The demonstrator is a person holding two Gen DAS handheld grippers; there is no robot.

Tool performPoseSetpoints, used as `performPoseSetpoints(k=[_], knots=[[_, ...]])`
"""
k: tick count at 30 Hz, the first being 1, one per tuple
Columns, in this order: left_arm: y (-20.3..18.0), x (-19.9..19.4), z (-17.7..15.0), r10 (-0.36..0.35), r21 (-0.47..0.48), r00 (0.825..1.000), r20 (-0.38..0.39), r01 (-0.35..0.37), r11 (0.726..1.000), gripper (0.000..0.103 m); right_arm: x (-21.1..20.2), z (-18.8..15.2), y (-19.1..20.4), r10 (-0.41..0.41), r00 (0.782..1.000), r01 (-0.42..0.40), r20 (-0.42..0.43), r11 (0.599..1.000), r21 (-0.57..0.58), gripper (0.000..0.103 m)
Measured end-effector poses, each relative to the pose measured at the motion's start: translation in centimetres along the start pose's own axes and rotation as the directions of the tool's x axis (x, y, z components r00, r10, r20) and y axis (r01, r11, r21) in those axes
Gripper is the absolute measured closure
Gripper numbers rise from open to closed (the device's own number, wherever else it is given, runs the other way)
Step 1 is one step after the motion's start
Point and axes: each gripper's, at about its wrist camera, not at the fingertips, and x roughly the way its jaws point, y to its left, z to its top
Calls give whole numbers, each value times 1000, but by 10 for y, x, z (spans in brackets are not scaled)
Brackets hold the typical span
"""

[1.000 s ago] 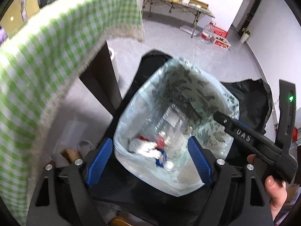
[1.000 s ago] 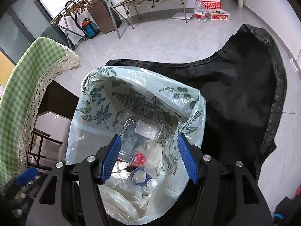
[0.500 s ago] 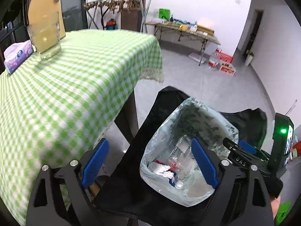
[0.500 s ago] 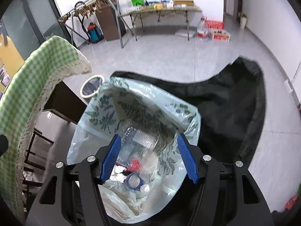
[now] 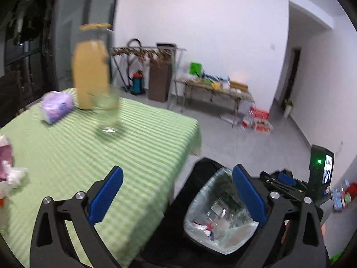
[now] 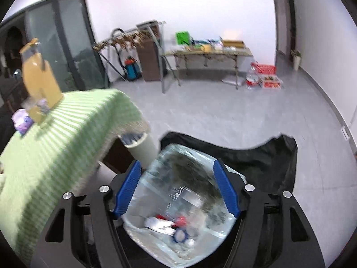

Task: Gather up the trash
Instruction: 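Move both tools back over the table toward the dark blue carton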

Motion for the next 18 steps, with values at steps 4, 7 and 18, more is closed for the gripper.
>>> performPoseSetpoints(k=[4,7,18], knots=[[48,-50,7,49,-67,996,72,-44,997,7,-27,9,39,87,994,-84,64,995,-51,33],[82,-84,7,97,-108,990,100,-86,990,7,-50,11,70,181,977,-171,114,981,-95,28],[195,-168,-1,344,-140,927,148,-324,936,7,-92,-6,188,418,899,-367,128,881,-298,19]])
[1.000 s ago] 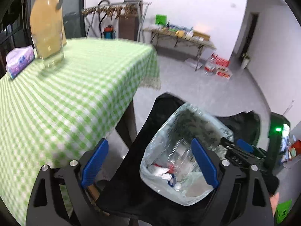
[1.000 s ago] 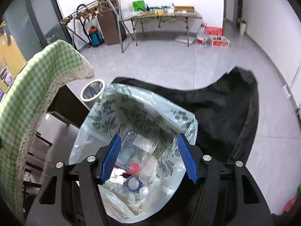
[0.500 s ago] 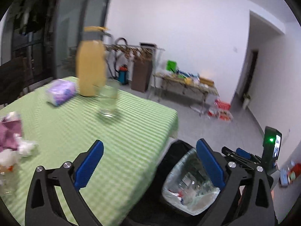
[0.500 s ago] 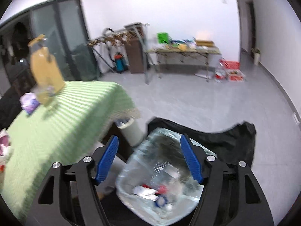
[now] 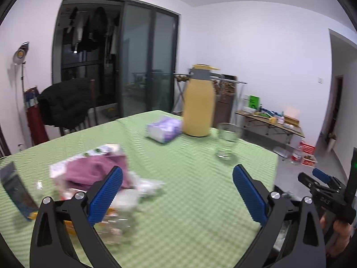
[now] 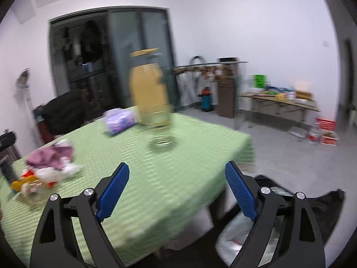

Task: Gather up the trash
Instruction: 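Move both tools back over the table toward the dark blue carton, then grasp the dark blue carton with the left tool while the right tool grasps a clear plastic cup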

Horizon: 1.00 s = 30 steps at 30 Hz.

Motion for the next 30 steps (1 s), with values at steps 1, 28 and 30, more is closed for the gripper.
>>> performPoseSetpoints(k=[1,28,30], knots=[[16,-3,1,31,-11,1000,4,-31,999,7,3,-2,12,34,999,-34,-17,999,-14,19],[305,-31,-28,326,-127,945,-10,-325,937,7,70,-57,246,508,797,-551,-327,833,-49,22],[318,-30,-36,314,-167,949,-1,-310,936,7,80,-58,256,528,774,-572,-350,820,-28,23]])
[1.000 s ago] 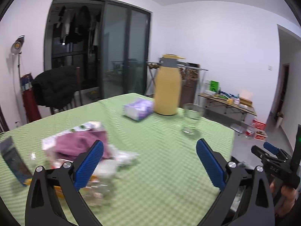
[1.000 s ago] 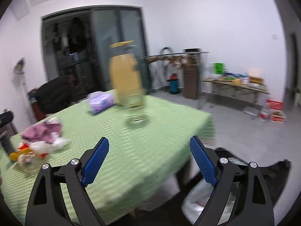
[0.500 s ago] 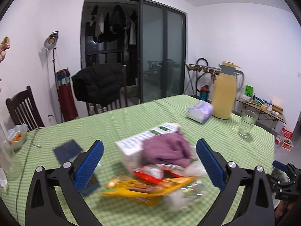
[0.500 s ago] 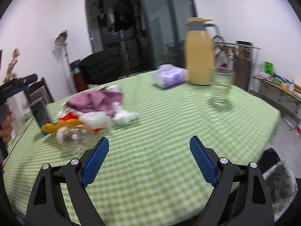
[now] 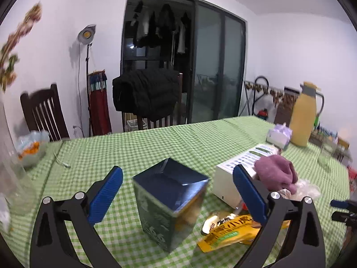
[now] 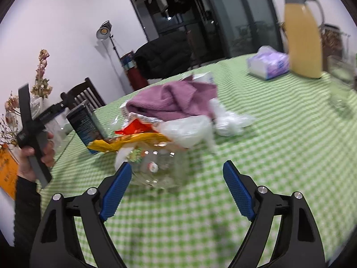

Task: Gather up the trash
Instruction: 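Grasp the dark blue carton with the left tool while the right tool grasps a clear plastic cup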

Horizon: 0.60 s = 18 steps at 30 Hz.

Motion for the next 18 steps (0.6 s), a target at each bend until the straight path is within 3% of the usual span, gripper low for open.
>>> performPoseSetpoints(k=[3,6,10,14,16,18], knots=[[13,13,-6,-29,-75,998,-58,24,997,7,14,5,3,0,1000,0,-27,1000,8,23],[7,19,-9,-24,-43,998,-58,21,999,7,16,7,12,-23,999,22,-39,1000,-23,23],[0,25,-14,5,11,998,-63,-4,1000,7,19,1,45,-101,994,94,-39,984,-153,23],[8,30,-21,-44,-42,996,-80,41,998,7,31,-9,73,-184,982,168,-37,949,-268,22],[12,31,-23,-46,-71,995,-86,40,997,20,38,-11,85,-232,972,212,-30,928,-307,22],[14,29,-23,-53,-88,995,-88,45,995,20,41,-13,93,-246,969,227,-18,917,-328,18]])
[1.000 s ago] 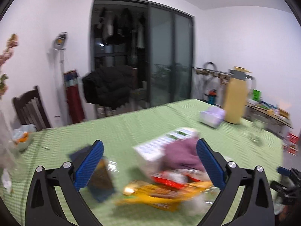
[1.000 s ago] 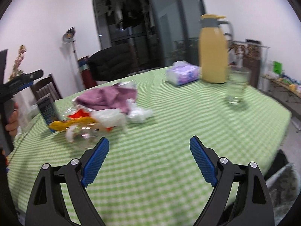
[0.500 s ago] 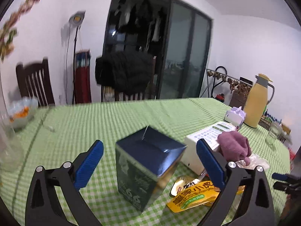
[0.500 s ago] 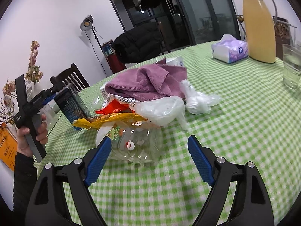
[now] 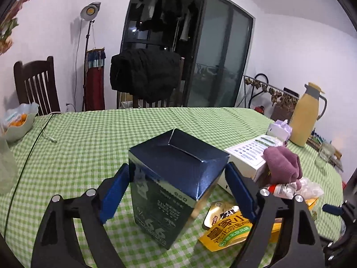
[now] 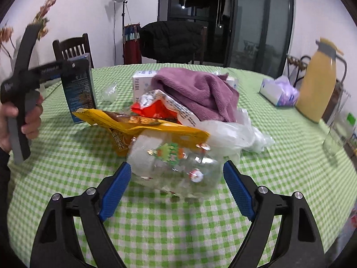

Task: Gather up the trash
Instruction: 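Grasp the dark blue carton with the left tool while the right tool grasps a clear plastic cup, then carry the blue carton and clear cup with both tools over the bin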

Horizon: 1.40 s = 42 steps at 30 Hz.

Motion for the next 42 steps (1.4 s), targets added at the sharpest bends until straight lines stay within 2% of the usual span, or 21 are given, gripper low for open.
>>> performPoseSetpoints(k=[1,3,9,14,16,18,19,20,22,24,26,28,33,36,42], knots=[[-1,-1,0,-13,4,1000,-8,13,1000,20,1,0,3,2,1000,-2,3,1000,-5,18],[-5,-1,1,9,13,1000,-7,-9,1000,20,5,1,7,-13,1000,13,-2,1000,-2,17],[-10,-1,3,22,-10,1000,-17,-22,1000,21,22,10,4,-114,993,114,-1,993,3,17],[-8,-10,8,42,-31,999,11,-42,999,21,16,4,-14,-113,994,113,-6,993,36,18],[-4,-15,10,54,-47,998,22,-53,997,21,6,0,-26,-105,994,105,8,993,53,32],[-2,-18,13,65,-60,997,35,-62,996,21,-3,-6,-41,-95,995,95,-7,993,70,58],[-1,-21,14,73,-68,996,42,-70,995,21,-6,-8,-46,-99,995,100,-6,992,77,64],[0,-23,15,76,-73,996,49,-73,995,21,-10,-10,-54,-110,994,110,-7,990,85,79],[0,-26,17,89,-82,994,58,-84,993,21,-18,-16,-74,-118,993,117,-3,986,117,82],[-1,-29,18,100,-88,993,66,-94,992,21,-26,-20,-90,-137,991,134,6,980,146,96],[-4,-34,21,116,-84,990,80,-109,990,21,-38,-23,-110,-151,988,144,27,973,181,101],[-10,-42,26,126,-81,987,99,-118,990,22,-50,-23,-127,-133,990,118,54,968,220,101],[-34,-57,36,165,-68,979,118,-158,985,27,-82,-21,-159,-161,980,127,113,957,262,101],[-56,-71,43,147,-50,978,145,-141,989,29,-101,-25,-173,-188,971,141,147,948,284,101],[-104,-99,59,86,-3,978,188,-87,996,32,-114,-44,-207,-190,969,125,157,928,352,101]])
